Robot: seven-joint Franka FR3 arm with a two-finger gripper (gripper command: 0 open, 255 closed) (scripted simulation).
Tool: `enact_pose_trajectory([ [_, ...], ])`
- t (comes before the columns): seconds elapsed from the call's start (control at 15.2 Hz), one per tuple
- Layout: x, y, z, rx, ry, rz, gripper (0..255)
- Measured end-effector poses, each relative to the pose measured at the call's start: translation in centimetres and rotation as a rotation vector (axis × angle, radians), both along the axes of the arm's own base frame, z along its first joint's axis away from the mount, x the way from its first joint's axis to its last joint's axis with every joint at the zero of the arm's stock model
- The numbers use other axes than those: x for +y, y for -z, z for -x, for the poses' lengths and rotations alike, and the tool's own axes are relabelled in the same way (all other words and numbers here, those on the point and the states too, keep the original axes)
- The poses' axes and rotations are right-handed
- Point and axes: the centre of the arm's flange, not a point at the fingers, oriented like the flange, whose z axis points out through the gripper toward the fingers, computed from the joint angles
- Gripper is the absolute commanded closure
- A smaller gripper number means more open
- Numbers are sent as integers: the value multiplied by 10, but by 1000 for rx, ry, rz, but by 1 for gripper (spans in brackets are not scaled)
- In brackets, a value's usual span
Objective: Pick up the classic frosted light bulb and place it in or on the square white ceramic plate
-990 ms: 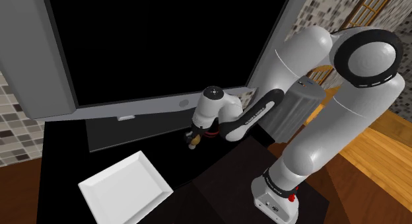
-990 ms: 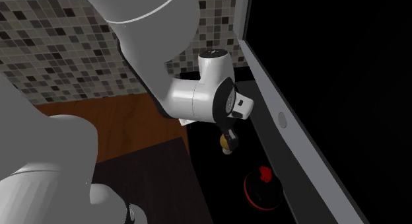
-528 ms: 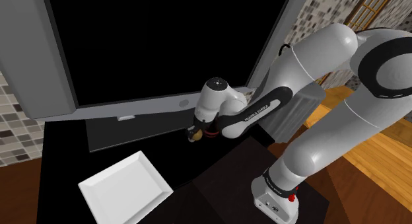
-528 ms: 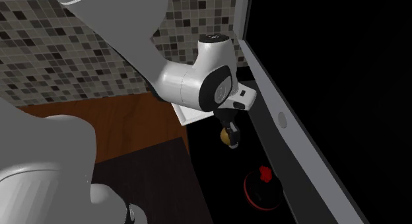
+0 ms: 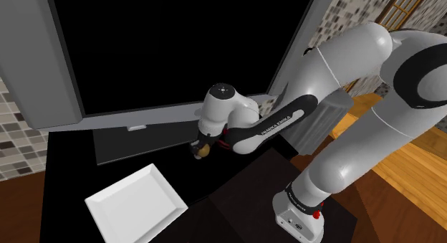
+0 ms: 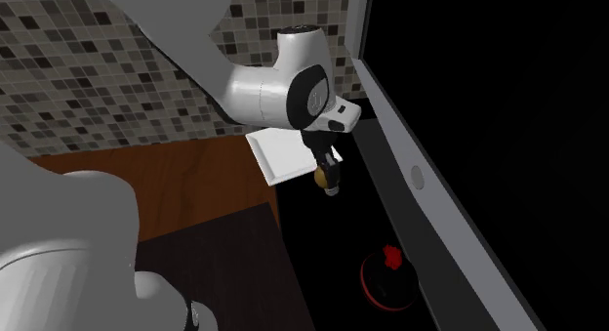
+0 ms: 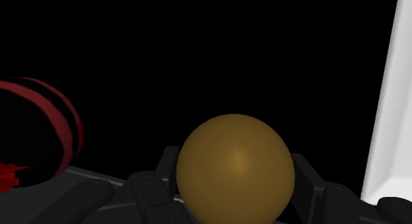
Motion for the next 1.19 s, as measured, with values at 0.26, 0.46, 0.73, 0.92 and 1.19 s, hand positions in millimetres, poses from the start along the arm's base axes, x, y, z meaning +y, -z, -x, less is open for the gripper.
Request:
enact_pose_trajectory([
  [0.26, 52, -2, 1, 0, 1, 0, 255],
  [0.46, 91, -4, 1, 0, 1, 0, 255],
  [0.73, 143, -8, 2, 0, 0, 0, 255],
  [0.92, 181, -11, 3, 0, 1, -1, 255],
  [1.19, 235, -15, 6, 0, 1, -1, 255],
])
